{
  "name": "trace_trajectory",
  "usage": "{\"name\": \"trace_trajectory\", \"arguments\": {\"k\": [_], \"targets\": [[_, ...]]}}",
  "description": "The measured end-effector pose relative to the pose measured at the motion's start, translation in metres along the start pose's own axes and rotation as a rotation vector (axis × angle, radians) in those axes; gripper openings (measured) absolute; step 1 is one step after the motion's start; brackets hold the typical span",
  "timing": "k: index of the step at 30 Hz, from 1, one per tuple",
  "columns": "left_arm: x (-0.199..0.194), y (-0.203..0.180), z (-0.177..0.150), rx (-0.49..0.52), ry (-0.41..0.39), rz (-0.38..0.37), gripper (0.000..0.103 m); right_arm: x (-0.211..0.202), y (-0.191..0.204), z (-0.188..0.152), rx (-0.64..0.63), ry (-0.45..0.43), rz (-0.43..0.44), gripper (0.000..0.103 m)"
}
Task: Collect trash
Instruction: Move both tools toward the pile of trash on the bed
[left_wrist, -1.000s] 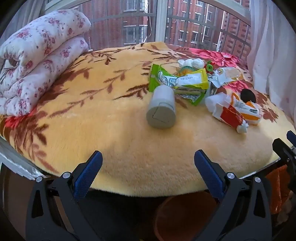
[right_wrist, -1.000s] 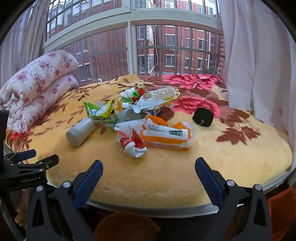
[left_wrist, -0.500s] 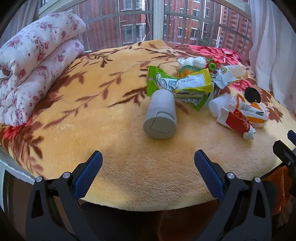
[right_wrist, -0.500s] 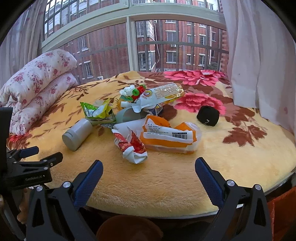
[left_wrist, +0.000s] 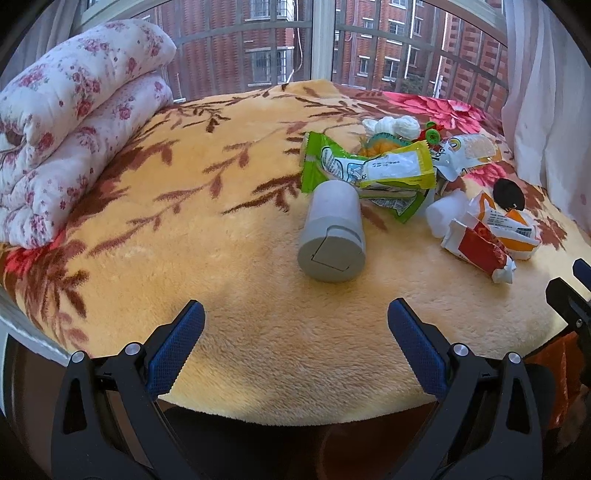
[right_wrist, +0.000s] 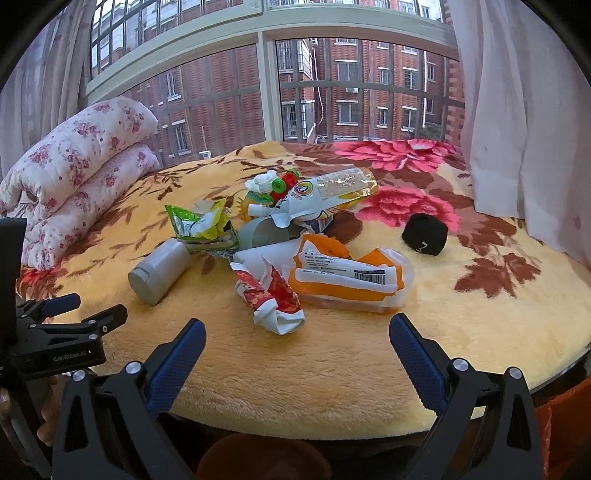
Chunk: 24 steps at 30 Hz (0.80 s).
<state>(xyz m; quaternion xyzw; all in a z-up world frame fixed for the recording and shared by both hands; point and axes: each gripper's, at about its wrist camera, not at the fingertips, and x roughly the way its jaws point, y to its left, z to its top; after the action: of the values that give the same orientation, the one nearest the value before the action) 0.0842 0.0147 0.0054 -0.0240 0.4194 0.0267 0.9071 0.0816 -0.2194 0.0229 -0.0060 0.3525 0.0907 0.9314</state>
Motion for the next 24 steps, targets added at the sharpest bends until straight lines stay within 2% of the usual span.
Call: {"name": "trace_trajectory", "arguments": {"k": [24], "targets": [[0.0024,-0.0055,-0.0033,0.01,0.003,0.017,0.097,0.0041,0.0072,0.0008,-0.035,0.001,0.031,0.098]]}}
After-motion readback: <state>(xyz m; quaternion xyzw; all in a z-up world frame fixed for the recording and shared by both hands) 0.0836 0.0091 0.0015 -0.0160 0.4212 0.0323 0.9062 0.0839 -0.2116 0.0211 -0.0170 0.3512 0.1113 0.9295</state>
